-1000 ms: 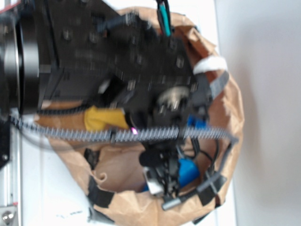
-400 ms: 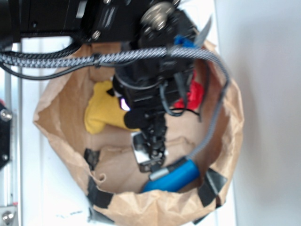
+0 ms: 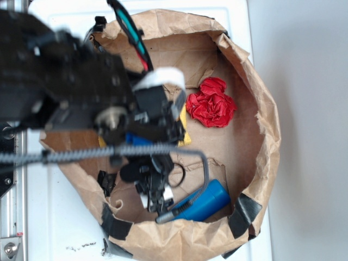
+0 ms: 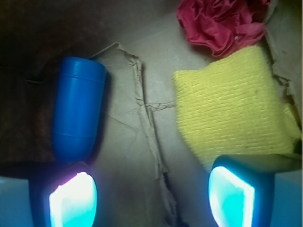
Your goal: Grab the blue bottle.
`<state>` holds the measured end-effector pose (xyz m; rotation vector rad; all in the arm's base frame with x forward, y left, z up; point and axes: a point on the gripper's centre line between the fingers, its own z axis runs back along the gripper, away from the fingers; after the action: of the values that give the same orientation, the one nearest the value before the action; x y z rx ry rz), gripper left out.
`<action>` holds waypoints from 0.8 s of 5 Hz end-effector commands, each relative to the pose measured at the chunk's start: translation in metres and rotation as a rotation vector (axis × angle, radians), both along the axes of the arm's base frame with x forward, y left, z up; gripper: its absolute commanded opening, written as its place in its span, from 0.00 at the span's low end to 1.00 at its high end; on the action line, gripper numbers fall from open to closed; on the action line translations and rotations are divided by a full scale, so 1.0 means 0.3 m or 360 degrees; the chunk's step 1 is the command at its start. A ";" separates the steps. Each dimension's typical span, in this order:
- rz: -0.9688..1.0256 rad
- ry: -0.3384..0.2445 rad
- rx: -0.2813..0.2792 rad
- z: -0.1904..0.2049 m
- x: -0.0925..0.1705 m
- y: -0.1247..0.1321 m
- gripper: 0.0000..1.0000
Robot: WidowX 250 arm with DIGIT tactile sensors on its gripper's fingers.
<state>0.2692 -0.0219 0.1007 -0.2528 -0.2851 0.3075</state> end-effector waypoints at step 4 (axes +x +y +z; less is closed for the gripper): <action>0.0251 0.0065 -0.0146 -0.016 0.189 -0.150 1.00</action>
<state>0.3130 -0.0636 0.0710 -0.2851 -0.1834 0.4914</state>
